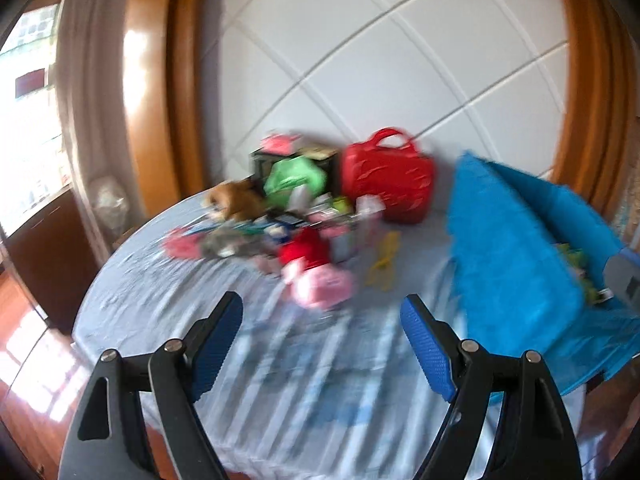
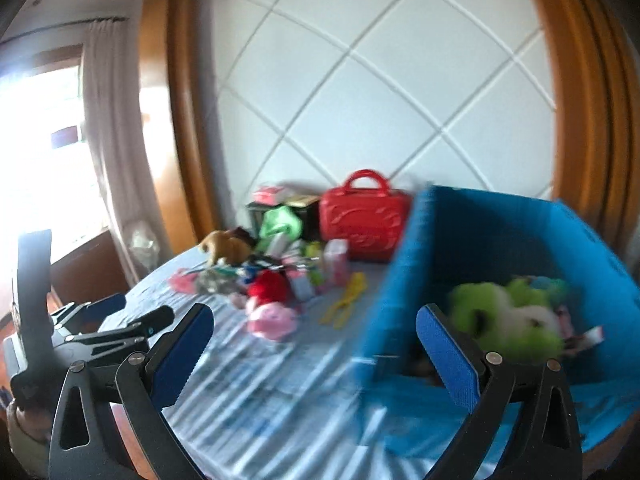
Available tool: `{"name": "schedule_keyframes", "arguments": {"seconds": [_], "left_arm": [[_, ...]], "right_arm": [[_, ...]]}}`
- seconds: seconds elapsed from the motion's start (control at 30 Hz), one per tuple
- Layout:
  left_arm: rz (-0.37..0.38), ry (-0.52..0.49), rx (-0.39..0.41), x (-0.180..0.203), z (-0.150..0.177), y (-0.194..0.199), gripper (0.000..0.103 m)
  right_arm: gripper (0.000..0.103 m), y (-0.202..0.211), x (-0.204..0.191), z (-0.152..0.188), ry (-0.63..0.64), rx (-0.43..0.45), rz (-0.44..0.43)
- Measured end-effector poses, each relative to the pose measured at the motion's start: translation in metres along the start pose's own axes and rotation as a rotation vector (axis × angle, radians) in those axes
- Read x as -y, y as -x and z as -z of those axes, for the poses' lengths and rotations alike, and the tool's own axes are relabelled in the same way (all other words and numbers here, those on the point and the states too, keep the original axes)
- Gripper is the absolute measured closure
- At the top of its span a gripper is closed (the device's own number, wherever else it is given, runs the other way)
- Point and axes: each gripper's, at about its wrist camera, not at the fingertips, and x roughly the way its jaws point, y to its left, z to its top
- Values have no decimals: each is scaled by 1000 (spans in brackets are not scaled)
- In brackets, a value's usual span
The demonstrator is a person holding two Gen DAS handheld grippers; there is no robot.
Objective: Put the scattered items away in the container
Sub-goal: 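Withdraw both tools from the box back toward the pile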
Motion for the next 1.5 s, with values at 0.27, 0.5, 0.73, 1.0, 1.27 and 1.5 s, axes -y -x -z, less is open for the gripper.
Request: {"name": "schedule_keyframes", "arguments": {"seconds": [0.27, 0.5, 0.73, 1.0, 1.27, 1.5], "left_arm": [[-63, 34, -103, -121, 15, -32, 22], [-71, 63, -141, -155, 10, -70, 22], [-162, 70, -149, -183, -17, -116, 22], [-177, 114, -206, -229, -36, -172, 22], [-69, 17, -247, -280, -69, -253, 22], [33, -85, -311, -307, -93, -325, 22]], "right_arm": [[0, -59, -95, 16, -50, -105, -18], [0, -115, -112, 16, -41, -191, 3], [0, -195, -108, 8, -70, -233, -57], [0, -271, -136, -2, -53, -323, -102], [0, -331, -166, -1, -144, -361, 19], [0, -385, -196, 6, -278, -421, 142]]}}
